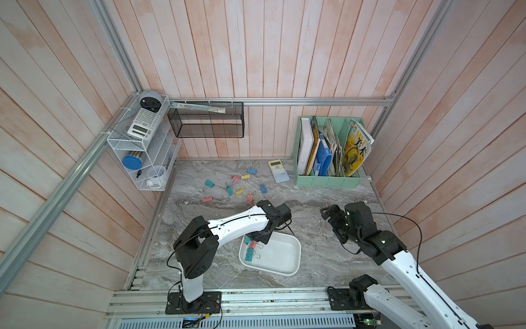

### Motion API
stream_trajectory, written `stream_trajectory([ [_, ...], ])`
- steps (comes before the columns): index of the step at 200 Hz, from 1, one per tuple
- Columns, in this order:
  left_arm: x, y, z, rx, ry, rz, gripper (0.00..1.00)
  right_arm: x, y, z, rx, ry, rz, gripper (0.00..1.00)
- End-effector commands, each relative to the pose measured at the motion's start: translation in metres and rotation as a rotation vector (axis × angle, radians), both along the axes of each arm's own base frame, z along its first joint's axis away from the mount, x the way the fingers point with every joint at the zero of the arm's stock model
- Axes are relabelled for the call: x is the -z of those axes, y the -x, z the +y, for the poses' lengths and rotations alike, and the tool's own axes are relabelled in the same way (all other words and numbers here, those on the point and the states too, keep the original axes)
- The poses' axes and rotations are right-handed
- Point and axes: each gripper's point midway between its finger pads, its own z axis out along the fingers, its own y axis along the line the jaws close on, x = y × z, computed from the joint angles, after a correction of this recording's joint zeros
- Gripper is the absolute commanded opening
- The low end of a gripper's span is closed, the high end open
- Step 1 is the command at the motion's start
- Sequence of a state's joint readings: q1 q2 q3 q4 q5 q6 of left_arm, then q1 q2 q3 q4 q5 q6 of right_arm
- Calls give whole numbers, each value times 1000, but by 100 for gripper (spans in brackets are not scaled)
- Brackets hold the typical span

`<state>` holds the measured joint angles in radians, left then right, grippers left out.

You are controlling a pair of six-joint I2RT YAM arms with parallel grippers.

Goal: Put the binder clips in the storage box
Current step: Place the binder clip in the storage box, then pick up the binder clip at the center of the board.

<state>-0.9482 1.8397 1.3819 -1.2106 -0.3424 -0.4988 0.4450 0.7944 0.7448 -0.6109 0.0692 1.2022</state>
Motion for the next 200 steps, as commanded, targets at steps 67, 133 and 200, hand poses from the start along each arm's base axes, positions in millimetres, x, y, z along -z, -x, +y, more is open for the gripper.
stream_trajectory([
  [67,-100,-29,-8,-21,272,-322,45,-26,-40,59,-215,135,-18,97],
  [133,-225,-33,61,-153,673,-632,100,-28,-79,169,-493,179,0,97],
  [200,-214,-16,94,-203,708,-697,100,30,-146,214,-430,-22,77,89],
])
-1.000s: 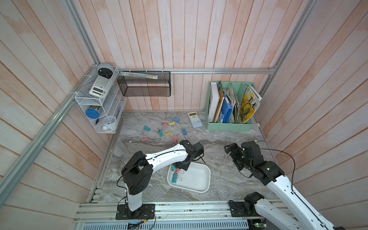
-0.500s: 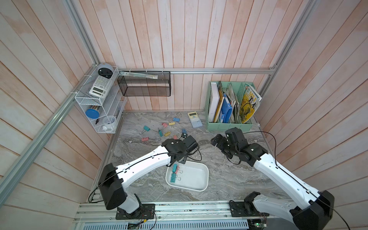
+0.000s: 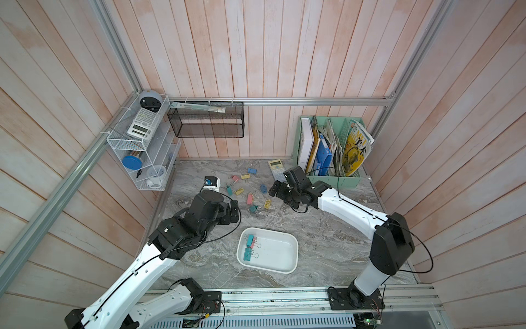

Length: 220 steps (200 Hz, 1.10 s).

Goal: Put the binder clips in the storage box
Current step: Pick up the binder clip at the center of the board.

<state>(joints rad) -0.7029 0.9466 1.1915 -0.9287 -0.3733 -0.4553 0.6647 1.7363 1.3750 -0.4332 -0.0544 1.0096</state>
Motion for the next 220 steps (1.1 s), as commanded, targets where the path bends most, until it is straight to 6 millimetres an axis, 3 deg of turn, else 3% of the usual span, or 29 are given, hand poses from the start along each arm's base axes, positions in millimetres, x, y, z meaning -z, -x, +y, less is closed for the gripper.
stream_trajectory([
  [1,5,1,0,1,27,-7,100,3,-24,20,15,-131,21,89],
  [34,14,3,-2,-9,63,8,100,33,-12,59,-104,-204,179,87],
  [52,18,1,-5,-9,74,12,100,47,-8,65,-93,-209,201,87],
  [102,21,-2,-12,19,65,31,100,62,-25,13,81,-118,179,89],
  [122,23,-1,-12,22,58,35,100,69,-36,11,74,-129,198,80],
  [156,25,0,-15,32,66,51,100,85,-50,36,40,-231,248,51],
  [170,27,1,-16,33,69,61,100,90,-51,42,37,-254,259,45],
  [196,32,2,-15,23,75,73,100,101,-46,34,57,-223,277,38],
  [220,34,4,-13,10,81,80,100,100,-40,28,48,-200,273,13],
])
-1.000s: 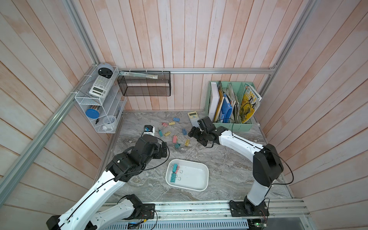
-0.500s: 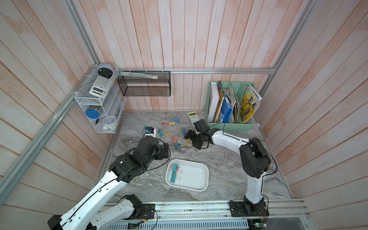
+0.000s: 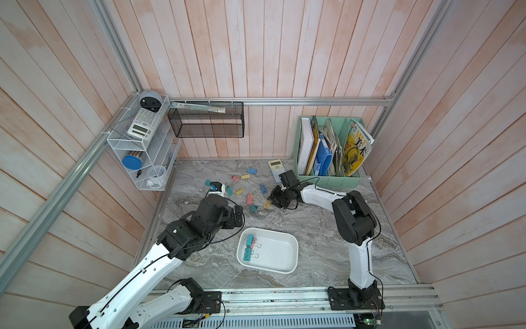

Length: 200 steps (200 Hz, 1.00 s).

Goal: Put the binder clips in the storage box
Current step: Pick up the binder clip at the center of the board, then place the binder clip in the storage box.

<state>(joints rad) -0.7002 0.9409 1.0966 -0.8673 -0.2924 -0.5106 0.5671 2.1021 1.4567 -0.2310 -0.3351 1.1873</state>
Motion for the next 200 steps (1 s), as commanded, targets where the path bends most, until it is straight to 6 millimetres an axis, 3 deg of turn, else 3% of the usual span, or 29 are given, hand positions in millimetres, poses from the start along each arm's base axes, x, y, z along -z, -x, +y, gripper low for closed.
stream_trajectory([
  [1,5,1,2,-17,16,14,100,-7,4,-2,-14,-1,-14,12],
  [20,4,1,5,-38,15,12,100,-16,10,-5,-41,15,-30,0],
  [37,2,0,4,-37,24,5,100,-30,19,-11,-65,26,-49,0],
  [70,2,-4,1,-50,49,0,100,-82,48,-24,-139,35,-150,0],
  [98,1,-9,-1,-62,50,-10,100,-118,90,-42,-160,23,-202,0],
  [115,1,-12,-2,-53,43,-17,100,-134,127,-46,-200,5,-253,0],
  [133,2,-13,-2,-55,35,-22,100,-130,169,-53,-234,12,-245,0],
  [158,5,-15,0,-75,51,-27,100,-103,212,-52,-253,17,-196,0],
  [200,4,-20,15,-203,105,-39,100,-68,226,-5,-353,-10,-101,0],
])
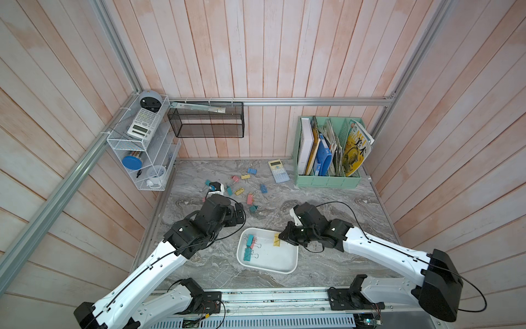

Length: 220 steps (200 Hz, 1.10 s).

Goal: Put the binder clips in the storage box
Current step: Place the binder clip in the storage box.

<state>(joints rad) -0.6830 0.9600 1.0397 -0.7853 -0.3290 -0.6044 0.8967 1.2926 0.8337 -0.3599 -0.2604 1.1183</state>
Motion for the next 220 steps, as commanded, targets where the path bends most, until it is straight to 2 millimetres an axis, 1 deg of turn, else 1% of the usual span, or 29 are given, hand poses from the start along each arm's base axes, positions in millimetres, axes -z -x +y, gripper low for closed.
stream_trajectory([
  [1,-9,-6,14,-104,48,-41,100,10,-4,29,-22,-29,34,0],
  [18,-6,-8,23,-151,52,-29,100,29,-8,54,-42,-87,105,0],
  [29,-3,-10,26,-164,56,-19,100,44,-8,61,-59,-81,157,0],
  [39,-2,-11,27,-165,62,-13,100,51,-9,66,-80,-68,175,0],
  [43,-2,-11,27,-163,66,-13,100,54,-10,66,-89,-51,177,0],
  [57,-2,-12,25,-148,70,-10,100,52,-15,66,-110,-9,139,0],
  [67,-2,-12,23,-142,73,-9,100,52,-21,62,-84,24,109,0],
  [87,-1,-13,19,-131,88,-7,100,56,-30,57,-10,17,76,0],
  [104,-1,-14,16,-120,99,-5,100,62,-32,57,10,13,72,0],
  [145,0,-18,11,-98,87,-5,100,77,-30,70,-9,22,90,0],
  [156,-1,-19,11,-94,78,-5,100,81,-27,70,-12,29,108,5],
  [171,-3,-20,11,-94,68,-6,100,77,-27,64,-11,54,93,16],
  [182,-4,-20,12,-94,63,-11,100,67,-29,55,-1,80,61,25],
  [188,-5,-20,13,-95,60,-16,100,62,-30,50,3,93,46,28],
  [207,-7,-20,16,-103,52,-28,100,40,-35,34,15,131,5,33],
  [220,-11,-20,18,-109,52,-43,100,20,-44,25,23,153,-42,36],
])
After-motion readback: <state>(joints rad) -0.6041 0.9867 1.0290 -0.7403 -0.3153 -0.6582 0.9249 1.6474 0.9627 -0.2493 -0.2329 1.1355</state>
